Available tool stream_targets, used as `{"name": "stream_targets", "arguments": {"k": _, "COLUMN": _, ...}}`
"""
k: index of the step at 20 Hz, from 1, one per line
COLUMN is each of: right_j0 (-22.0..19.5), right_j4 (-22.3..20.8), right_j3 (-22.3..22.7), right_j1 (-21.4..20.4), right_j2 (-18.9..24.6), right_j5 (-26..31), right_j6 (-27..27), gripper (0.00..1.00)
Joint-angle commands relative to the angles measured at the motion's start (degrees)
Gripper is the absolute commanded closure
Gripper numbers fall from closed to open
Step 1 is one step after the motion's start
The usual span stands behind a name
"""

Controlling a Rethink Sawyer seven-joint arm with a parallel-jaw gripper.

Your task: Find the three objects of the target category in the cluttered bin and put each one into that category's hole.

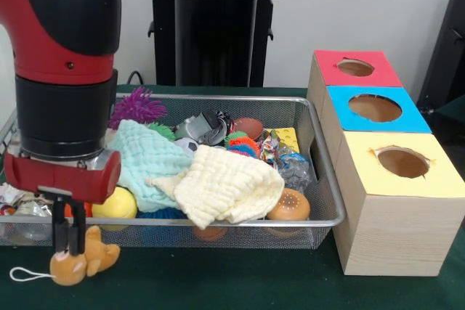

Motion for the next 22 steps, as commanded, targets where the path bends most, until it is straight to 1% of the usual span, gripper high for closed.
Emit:
{"name": "stream_targets", "arguments": {"k": 1, "right_j0": 0.4, "right_j4": -1.2, "right_j3": 8.9, "right_j1": -5.8, "right_j2": 0.3, "right_j5": 8.8, "right_j6": 1.5, "gripper": 1.0}}
{"name": "stream_targets", "arguments": {"k": 8, "right_j0": 0.9, "right_j4": -0.9, "right_j3": 11.4, "right_j1": -10.8, "right_j2": -0.4, "right_j5": 12.8, "right_j6": 1.3, "gripper": 1.0}}
{"name": "stream_targets", "arguments": {"k": 12, "right_j0": 0.7, "right_j4": -0.8, "right_j3": 13.4, "right_j1": -13.2, "right_j2": -0.3, "right_j5": 13.7, "right_j6": 1.6, "gripper": 1.0}}
{"name": "stream_targets", "arguments": {"k": 17, "right_j0": 0.6, "right_j4": -1.1, "right_j3": 15.7, "right_j1": -15.0, "right_j2": -0.2, "right_j5": 12.7, "right_j6": 2.3, "gripper": 1.0}}
{"name": "stream_targets", "arguments": {"k": 20, "right_j0": 0.8, "right_j4": -0.7, "right_j3": 19.0, "right_j1": -16.5, "right_j2": -0.2, "right_j5": 10.9, "right_j6": 4.0, "gripper": 1.0}}
{"name": "stream_targets", "arguments": {"k": 22, "right_j0": 0.9, "right_j4": -0.5, "right_j3": 20.4, "right_j1": -17.2, "right_j2": -0.2, "right_j5": 10.4, "right_j6": 4.7, "gripper": 1.0}}
